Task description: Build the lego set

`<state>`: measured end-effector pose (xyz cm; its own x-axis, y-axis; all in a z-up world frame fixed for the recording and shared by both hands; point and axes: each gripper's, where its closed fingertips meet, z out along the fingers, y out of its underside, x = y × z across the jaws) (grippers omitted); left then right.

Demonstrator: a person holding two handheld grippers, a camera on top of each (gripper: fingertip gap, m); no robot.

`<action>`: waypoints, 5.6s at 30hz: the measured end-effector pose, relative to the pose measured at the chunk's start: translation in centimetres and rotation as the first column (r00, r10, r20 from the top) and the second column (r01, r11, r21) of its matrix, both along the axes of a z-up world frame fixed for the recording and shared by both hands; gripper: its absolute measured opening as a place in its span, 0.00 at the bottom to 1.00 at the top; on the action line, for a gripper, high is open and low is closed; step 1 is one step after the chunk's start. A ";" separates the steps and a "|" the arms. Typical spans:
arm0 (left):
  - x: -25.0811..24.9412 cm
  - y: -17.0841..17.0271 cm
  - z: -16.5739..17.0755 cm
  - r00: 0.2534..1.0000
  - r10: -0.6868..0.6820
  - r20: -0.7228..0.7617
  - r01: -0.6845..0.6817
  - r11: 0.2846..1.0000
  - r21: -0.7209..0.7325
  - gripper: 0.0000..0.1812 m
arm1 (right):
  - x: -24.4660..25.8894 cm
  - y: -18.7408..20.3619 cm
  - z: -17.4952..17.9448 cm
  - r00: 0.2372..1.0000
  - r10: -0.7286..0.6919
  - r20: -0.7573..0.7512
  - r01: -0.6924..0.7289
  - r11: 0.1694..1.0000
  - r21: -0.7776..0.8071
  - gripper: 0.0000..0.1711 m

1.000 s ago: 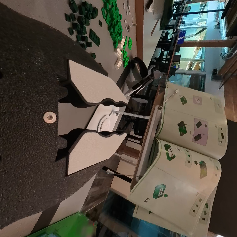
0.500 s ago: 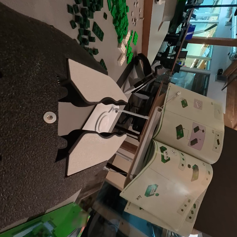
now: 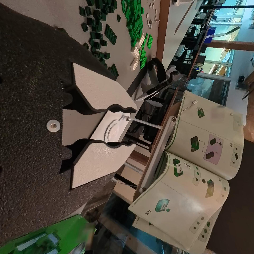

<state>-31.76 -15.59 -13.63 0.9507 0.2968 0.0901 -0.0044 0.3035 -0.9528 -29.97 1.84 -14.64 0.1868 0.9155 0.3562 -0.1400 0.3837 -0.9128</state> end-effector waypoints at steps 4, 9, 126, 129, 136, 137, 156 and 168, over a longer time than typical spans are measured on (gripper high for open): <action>7.0 2.7 -0.6 0.960 -0.281 0.024 0.281 0.958 -0.050 0.14 | -0.5 0.2 -0.7 0.999 0.008 0.047 -0.006 1.000 -0.029 0.21; 14.1 4.0 -1.6 0.874 -0.484 0.046 0.485 0.864 -0.134 0.15 | -1.0 0.0 -1.7 0.992 0.021 0.123 -0.016 0.999 -0.048 0.16; 16.2 1.6 0.9 0.837 -0.453 -0.308 0.433 0.891 -0.134 0.09 | -1.0 -14.7 -11.5 0.560 0.360 0.747 -0.262 0.931 -0.252 0.00; 16.2 1.6 0.9 0.836 -0.453 -0.309 0.433 0.891 -0.134 0.09 | -1.0 -14.7 -11.4 0.565 0.359 0.743 -0.260 0.932 -0.253 0.04; 16.1 1.6 0.8 0.838 -0.462 -0.291 0.442 0.887 -0.134 0.09 | -0.6 -15.4 -11.4 0.521 0.427 0.739 -0.343 0.898 -0.277 0.12; 16.1 1.6 0.8 0.838 -0.463 -0.289 0.443 0.886 -0.134 0.09 | -0.7 -15.3 -11.4 0.515 0.428 0.743 -0.346 0.896 -0.276 0.12; 15.4 1.7 0.7 0.848 -0.447 -0.284 0.426 0.894 -0.136 0.09 | 0.0 -14.1 -9.3 0.572 0.419 0.705 -0.320 0.905 -0.279 0.05; 13.1 2.4 -0.7 0.884 -0.462 -0.075 0.455 0.885 -0.093 0.09 | 14.3 -6.4 -7.1 0.794 0.200 0.574 0.001 0.944 -0.330 0.05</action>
